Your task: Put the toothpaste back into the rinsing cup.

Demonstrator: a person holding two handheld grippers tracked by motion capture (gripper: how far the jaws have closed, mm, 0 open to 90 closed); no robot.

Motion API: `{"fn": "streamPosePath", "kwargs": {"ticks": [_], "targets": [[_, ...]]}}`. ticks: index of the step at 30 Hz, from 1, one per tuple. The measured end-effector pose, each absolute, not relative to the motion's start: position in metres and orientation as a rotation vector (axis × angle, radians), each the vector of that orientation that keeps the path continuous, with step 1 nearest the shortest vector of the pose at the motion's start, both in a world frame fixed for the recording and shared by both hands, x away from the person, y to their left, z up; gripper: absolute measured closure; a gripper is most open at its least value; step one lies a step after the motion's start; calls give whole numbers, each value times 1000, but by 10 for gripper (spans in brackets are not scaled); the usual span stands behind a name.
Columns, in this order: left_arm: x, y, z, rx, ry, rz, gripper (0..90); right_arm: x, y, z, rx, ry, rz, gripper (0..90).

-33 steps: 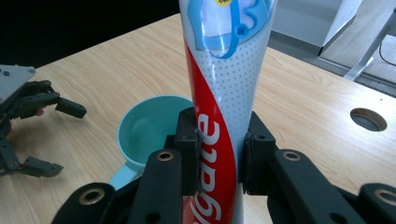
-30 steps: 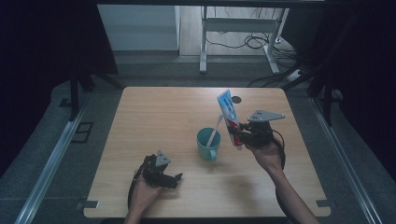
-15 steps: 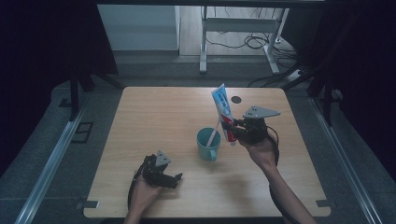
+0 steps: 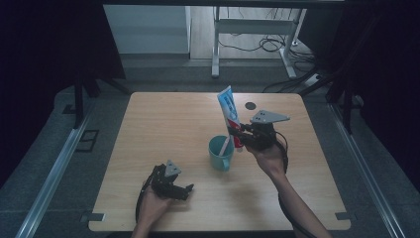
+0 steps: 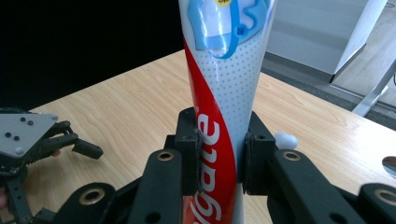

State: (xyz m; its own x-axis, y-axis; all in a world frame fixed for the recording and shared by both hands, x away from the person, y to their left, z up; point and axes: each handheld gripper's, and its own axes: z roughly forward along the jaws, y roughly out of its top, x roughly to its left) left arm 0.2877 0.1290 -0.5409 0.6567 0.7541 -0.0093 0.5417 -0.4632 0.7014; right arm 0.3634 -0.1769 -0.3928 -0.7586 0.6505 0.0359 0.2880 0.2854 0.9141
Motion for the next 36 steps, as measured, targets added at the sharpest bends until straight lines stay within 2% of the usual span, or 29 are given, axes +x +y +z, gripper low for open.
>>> {"fn": "streamPosePath", "kwargs": {"ticks": [12,36], "targets": [[288,130,-540,2176,997,389,0,367,-158,-397,820,2221,1475,721],[288,130,-540,2178,993,388,0,372,-144,-427,808,2221,1477,721]]}}
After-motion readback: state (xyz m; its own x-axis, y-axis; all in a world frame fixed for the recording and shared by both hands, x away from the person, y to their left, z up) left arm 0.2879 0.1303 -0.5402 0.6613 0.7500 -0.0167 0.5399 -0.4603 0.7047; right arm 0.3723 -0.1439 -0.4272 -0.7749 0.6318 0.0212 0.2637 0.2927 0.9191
